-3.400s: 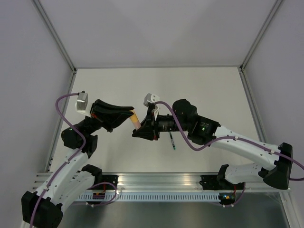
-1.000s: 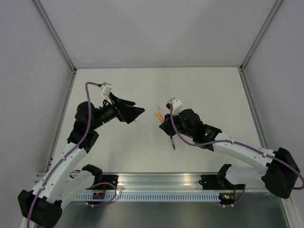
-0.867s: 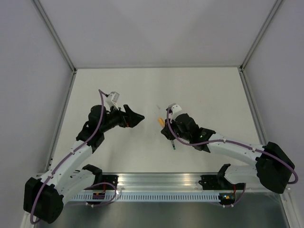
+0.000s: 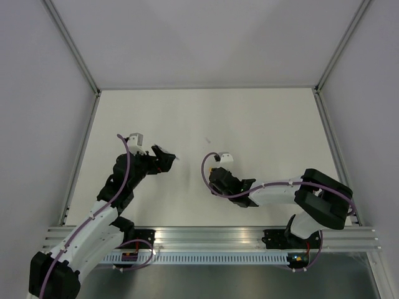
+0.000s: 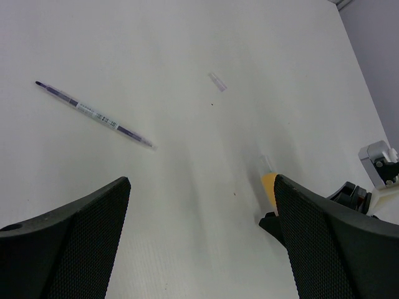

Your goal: Insert the pens into the pen caps

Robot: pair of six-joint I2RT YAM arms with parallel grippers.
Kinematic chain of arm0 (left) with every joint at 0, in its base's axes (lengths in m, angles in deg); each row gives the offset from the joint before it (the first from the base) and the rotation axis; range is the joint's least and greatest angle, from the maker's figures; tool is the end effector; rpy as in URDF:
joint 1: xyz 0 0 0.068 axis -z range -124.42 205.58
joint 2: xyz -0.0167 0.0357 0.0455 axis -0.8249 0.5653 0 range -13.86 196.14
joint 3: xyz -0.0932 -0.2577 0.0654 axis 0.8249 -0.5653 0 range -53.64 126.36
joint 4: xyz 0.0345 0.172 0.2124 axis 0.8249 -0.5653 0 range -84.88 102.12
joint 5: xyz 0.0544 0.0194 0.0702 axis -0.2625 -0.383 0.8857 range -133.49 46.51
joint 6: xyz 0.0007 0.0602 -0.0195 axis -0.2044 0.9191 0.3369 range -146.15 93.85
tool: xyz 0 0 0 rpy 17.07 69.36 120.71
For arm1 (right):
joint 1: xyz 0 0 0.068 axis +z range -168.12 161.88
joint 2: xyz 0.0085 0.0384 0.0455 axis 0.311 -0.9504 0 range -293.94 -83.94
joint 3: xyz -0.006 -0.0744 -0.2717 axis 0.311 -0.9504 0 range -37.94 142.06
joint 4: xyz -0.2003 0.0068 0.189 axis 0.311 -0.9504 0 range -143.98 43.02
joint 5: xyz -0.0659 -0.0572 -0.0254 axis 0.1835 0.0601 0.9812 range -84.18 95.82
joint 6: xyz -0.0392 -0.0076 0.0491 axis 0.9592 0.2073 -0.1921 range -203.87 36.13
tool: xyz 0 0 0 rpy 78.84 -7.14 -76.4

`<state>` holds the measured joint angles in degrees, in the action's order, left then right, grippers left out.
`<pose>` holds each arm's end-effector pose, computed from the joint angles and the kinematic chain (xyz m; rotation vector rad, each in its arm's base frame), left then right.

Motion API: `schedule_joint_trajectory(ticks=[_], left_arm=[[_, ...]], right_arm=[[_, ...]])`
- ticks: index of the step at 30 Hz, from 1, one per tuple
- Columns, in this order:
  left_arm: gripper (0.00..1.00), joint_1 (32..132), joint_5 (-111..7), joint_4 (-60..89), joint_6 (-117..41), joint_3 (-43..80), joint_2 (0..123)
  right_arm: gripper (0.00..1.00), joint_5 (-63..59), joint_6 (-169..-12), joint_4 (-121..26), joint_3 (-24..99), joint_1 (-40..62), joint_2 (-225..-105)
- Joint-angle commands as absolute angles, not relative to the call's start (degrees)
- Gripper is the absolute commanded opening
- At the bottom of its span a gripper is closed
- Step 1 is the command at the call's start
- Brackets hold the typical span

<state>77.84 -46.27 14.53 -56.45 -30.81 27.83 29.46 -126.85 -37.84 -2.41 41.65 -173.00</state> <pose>0.1831 -0.0775 0.2332 -0.0995 1.9108 -0.6748 0.1694 0.2519 0.1304 -0.1353 2.3041 0.4549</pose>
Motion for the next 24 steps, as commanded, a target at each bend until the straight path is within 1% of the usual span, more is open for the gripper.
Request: schedule_joint_trajectory(ticks=[1,4,5,12,20,24], left_arm=[[1.00,77.99,-44.72,16.16,-54.71,-30.70,27.72],[1.00,77.99,-44.80,16.16,-54.71,-30.70,27.72],[1.00,78.08,-44.89,16.07,-54.80,-30.70,27.72],[1.00,77.99,-45.42,15.90,-54.89,-30.61,27.28],[1.00,77.99,-45.95,15.63,-54.89,-30.61,26.66],[1.00,78.08,-46.30,15.72,-54.71,-30.70,26.31]], right_arm=[[0.19,34.73,-128.34,-40.13,0.29,42.96,-173.42],[0.22,35.52,-127.99,-41.09,0.73,43.66,-173.24],[0.25,35.87,-127.90,-41.62,0.82,44.01,-173.24],[0.31,37.10,-126.58,-43.73,1.70,45.07,-173.50],[0.32,37.55,-127.28,-43.12,1.79,45.16,-174.64],[0.32,37.72,-126.23,-45.30,3.28,45.16,-174.82]])
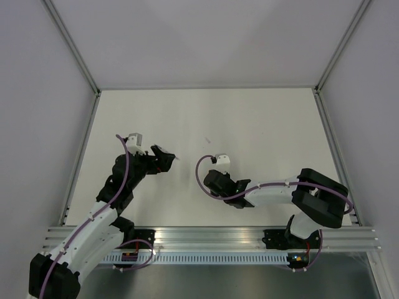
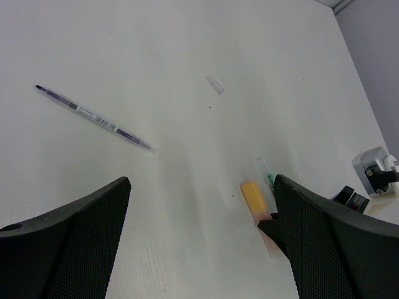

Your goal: Insert the pens into the pen caps

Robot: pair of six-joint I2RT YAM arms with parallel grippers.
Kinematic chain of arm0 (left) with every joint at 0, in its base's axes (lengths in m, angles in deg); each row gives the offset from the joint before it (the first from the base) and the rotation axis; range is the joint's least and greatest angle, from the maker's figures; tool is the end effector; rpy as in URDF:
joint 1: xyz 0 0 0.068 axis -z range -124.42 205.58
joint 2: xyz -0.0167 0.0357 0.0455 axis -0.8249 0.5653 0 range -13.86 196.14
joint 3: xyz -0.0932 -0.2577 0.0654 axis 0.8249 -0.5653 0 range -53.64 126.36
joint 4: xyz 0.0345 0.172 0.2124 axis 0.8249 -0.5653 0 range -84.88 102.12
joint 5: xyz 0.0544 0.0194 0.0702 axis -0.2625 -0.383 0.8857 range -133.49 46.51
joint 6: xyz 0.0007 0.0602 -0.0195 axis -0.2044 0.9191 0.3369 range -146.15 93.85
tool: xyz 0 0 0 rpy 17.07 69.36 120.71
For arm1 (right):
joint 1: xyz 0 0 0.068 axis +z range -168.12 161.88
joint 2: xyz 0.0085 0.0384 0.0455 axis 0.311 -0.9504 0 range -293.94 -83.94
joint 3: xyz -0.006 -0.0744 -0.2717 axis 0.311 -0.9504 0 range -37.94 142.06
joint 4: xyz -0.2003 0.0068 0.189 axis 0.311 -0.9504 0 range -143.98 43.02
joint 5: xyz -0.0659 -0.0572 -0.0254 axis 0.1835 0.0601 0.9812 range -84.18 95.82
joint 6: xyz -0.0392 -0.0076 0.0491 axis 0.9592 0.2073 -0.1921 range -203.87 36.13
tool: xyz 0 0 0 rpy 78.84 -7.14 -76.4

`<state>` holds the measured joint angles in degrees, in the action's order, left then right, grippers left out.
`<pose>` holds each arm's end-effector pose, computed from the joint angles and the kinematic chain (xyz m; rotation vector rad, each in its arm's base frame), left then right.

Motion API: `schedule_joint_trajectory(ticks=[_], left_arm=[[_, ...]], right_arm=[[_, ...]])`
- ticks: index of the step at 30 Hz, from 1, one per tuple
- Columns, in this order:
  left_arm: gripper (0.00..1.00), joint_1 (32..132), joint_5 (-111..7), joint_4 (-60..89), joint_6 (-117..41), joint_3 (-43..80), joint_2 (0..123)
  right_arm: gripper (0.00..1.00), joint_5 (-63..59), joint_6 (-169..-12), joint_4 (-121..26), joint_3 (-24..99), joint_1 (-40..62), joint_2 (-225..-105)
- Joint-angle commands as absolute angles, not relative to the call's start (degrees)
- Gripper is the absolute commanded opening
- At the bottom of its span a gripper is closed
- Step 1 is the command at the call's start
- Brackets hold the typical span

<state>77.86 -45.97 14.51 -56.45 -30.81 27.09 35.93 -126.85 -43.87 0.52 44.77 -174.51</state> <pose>0.1818 -0.0767 0.2354 -0.1018 1.8973 -0.6742 0.1611 0.2611 0.1308 -0.1689 2.2956 0.3120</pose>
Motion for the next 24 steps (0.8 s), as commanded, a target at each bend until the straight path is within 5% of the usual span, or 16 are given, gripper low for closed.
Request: schedule_joint_trajectory(ticks=[1,15,24], left_arm=[[1.00,77.99,-46.56,15.89,-54.62,-30.70,26.31],[0.99,78.08,-48.58,18.18,-54.10,-30.88,30.52],[0.89,77.99,-31.19,1.70,-62.61,-16.76,49.30]], right_arm=[[0.32,38.33,-126.06,-45.92,3.98,45.16,-174.65],[0.34,42.81,-121.05,-54.79,9.15,45.16,-166.83],[0.33,43.18,-110.86,-58.76,10.76,43.05,-154.88]])
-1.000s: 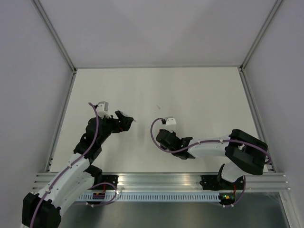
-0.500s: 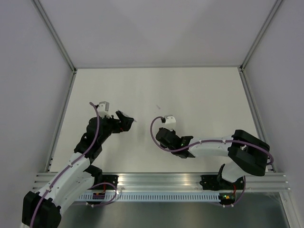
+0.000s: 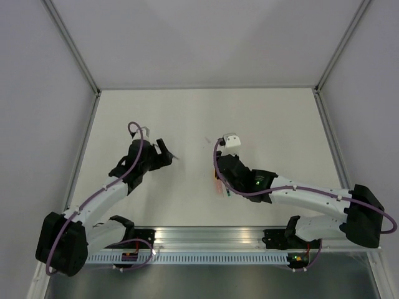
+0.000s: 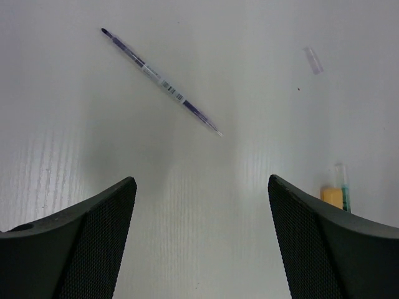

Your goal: Insert the pens into the pen caps

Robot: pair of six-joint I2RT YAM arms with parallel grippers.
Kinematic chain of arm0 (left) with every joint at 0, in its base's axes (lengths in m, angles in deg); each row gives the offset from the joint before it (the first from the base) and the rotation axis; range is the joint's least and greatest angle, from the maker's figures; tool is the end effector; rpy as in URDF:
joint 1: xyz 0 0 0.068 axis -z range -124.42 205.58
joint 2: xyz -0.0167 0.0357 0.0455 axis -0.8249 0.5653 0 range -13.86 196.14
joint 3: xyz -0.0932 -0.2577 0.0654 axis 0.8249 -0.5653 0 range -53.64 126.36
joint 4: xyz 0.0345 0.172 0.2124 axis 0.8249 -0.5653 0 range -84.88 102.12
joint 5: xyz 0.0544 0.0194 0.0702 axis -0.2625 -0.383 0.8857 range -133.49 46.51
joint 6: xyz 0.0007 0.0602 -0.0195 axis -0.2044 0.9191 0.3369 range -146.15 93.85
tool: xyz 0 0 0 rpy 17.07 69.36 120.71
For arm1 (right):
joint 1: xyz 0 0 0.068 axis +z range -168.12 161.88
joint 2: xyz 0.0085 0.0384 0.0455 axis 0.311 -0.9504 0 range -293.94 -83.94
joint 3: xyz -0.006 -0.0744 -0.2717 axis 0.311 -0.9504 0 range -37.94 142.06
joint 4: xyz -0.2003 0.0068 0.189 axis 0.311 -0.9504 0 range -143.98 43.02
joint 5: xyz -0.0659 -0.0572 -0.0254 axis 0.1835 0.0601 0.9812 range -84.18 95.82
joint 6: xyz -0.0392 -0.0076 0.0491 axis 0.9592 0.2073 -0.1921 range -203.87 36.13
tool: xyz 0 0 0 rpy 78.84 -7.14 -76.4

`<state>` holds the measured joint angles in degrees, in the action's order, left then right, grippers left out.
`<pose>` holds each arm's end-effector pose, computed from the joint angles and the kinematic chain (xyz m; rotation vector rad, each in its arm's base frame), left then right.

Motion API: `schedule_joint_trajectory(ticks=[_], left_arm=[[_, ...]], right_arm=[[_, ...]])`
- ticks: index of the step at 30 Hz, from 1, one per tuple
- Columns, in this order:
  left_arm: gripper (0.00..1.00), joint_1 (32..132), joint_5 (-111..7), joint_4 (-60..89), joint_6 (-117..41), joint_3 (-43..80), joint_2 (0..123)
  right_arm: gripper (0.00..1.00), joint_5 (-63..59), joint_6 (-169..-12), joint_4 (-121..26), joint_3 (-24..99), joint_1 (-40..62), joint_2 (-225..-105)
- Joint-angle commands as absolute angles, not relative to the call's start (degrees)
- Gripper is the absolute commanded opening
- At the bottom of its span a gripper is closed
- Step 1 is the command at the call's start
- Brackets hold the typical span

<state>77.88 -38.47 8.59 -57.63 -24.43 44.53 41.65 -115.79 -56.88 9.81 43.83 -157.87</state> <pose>0.2199 -0.0856 0.2056 -0.2258 2.1620 -0.4520 0.1643 0.2476 0.2484 -0.2058 2.0730 0.3101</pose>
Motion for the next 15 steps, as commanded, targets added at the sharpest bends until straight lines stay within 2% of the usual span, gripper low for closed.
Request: schedule_joint_trajectory(ticks=[1,4,10,13,15], left_arm=[[0.90,77.99,-30.92,-0.34,-64.01,-14.81,51.34],[0.93,77.90,-29.96,-7.90,-72.79,-7.08,59.68],[0.83,77.99,-26.88,-31.07,-86.95,14.45,78.65],[0.78,77.99,-22.66,-43.46,-95.65,23.51,84.30],[0.77,78.17,-23.70,-45.27,-97.95,27.39,88.35]], right_arm=[[0.34,42.82,-109.98,-58.59,10.67,42.88,-153.74],[0.34,40.90,-108.56,-57.97,10.05,42.26,-152.77],[0.34,39.74,-108.56,-57.88,9.79,41.47,-151.27],[0.34,39.13,-108.74,-57.80,8.47,41.47,-148.73],[0.35,39.22,-108.65,-57.01,7.42,41.47,-147.14]])
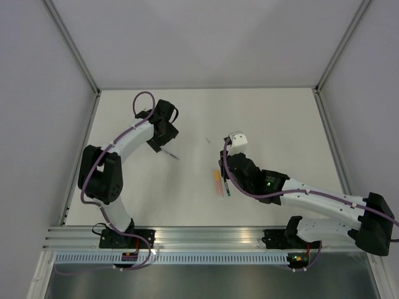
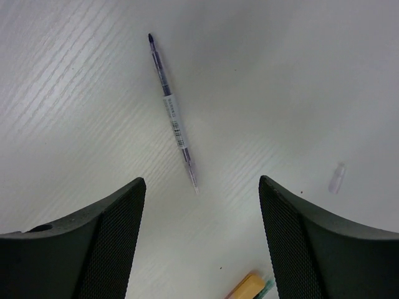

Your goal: Insert the pens into the pen caps

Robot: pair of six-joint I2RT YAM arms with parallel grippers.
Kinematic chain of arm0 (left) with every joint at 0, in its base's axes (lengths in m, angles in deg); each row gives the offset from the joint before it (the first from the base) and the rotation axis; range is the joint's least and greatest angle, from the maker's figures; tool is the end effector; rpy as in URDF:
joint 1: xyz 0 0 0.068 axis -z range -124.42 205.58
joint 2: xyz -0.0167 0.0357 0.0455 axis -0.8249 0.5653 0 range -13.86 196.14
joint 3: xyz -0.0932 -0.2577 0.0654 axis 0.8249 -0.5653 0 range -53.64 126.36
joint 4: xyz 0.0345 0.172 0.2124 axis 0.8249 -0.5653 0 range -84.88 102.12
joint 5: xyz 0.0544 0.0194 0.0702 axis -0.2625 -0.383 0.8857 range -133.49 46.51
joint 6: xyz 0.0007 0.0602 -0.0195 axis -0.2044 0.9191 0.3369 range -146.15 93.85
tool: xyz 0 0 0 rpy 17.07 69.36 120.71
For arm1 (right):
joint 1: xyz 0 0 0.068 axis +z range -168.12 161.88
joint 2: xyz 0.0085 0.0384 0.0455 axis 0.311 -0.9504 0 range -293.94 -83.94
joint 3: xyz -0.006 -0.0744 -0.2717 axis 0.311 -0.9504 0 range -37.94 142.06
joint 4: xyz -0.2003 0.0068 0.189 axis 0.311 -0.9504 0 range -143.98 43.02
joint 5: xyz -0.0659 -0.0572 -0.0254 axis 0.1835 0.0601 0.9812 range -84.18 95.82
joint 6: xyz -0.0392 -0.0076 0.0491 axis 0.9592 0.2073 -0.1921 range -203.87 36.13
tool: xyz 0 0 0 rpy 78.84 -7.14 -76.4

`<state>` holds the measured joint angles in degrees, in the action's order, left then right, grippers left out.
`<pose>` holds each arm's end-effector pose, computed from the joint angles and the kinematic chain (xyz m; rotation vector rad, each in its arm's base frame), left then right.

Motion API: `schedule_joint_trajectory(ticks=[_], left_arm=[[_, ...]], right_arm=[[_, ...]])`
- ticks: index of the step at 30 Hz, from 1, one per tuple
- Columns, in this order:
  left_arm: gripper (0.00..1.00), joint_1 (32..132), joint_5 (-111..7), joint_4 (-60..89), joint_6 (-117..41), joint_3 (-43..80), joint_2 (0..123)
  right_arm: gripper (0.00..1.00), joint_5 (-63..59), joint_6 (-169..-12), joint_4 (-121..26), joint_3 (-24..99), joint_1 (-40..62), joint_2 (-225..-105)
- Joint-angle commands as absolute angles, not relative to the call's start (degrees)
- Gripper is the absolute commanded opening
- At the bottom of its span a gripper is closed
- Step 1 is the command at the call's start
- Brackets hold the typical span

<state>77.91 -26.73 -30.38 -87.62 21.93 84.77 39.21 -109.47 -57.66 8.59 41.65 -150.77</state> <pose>0.3508 -0.1289 0.2272 -0.9604 2.4511 -0.0921 0.1618 0.2244 0.2718 -0.2630 2.0132 0.3268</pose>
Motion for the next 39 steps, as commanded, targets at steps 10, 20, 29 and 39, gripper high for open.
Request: schedule_joint_trajectory(ticks=[10,20,29,39], left_arm=[[0.73,80.01,-24.86,-43.43,-105.50,27.66,94.86],[0.71,81.51,-25.29,-40.27,-107.79,27.75,101.10],[0.33,81.51,-25.82,-36.40,-107.88,24.33,102.07],[0.02,81.51,-25.82,-26.40,-101.48,10.98,93.12]], right_arm=[[0.36,38.95,-108.65,-57.18,6.98,41.47,-144.67],[0.36,38.52,-108.39,-57.00,6.27,41.38,-144.85],[0.37,37.72,-108.21,-57.27,6.54,41.38,-144.59],[0.38,33.51,-106.55,-56.92,6.62,41.47,-144.85]])
